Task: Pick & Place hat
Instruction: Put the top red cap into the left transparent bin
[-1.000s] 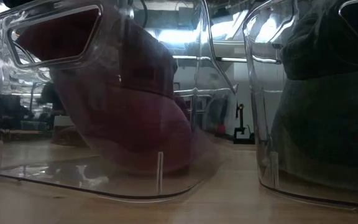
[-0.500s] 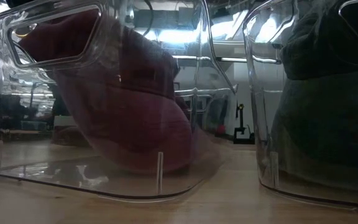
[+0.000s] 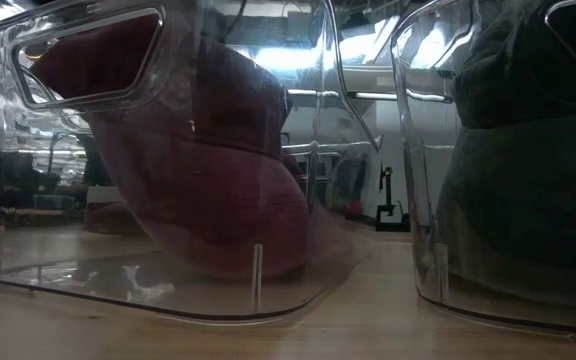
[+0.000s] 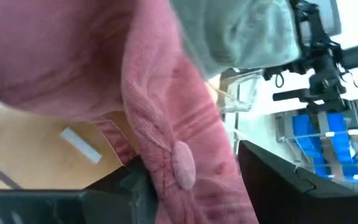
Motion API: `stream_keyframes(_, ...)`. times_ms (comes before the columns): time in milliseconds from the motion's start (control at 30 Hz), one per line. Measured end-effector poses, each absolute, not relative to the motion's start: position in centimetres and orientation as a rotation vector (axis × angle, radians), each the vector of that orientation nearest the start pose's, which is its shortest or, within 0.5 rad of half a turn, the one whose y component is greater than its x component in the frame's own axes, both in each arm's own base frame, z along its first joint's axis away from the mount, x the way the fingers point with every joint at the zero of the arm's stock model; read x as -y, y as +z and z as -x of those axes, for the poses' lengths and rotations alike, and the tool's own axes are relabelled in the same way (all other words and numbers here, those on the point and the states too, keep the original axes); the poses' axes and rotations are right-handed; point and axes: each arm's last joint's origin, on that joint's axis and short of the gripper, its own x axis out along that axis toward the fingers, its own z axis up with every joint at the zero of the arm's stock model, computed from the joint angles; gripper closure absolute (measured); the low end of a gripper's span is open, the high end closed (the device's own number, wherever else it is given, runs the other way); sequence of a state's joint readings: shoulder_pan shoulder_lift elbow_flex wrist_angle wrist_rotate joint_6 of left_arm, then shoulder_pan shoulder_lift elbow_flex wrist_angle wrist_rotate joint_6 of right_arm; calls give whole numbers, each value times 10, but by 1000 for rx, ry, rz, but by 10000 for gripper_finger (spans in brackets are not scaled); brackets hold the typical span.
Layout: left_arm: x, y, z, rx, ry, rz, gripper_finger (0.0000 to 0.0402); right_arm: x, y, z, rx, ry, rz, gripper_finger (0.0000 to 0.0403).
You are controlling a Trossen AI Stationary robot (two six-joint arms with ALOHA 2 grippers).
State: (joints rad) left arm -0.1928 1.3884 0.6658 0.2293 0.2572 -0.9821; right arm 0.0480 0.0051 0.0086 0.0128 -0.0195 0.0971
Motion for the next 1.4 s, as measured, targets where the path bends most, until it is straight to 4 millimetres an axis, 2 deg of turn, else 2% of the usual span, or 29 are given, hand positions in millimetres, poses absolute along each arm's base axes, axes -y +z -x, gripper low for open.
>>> stream_keyframes(433, 47, 212, -243, -715, 62, 724, 199, -5, 167, -97, 13, 69, -97, 369)
stream_keyframes(600, 37, 217, -232, -748, 62, 576, 201, -5, 167, -97, 13, 68, -97, 369)
stream_keyframes(767, 30, 220, -223, -768, -7, 316, 207, -5, 167, -97, 12, 68, -97, 369)
stream_keyframes(967, 24, 216, -214, -842, -8, -67, 212, -5, 167, -97, 13, 68, -97, 369)
stream_keyframes(1133, 21, 214, -213, -863, 39, -262, 213, -5, 167, -97, 13, 68, -97, 369)
stream_keyframes(1267, 21, 210, -213, -885, -1, -326, 213, -5, 167, -97, 13, 69, -97, 369)
stream_keyframes(1400, 21, 196, -211, -930, -3, -319, 213, -5, 167, -97, 12, 69, -97, 369)
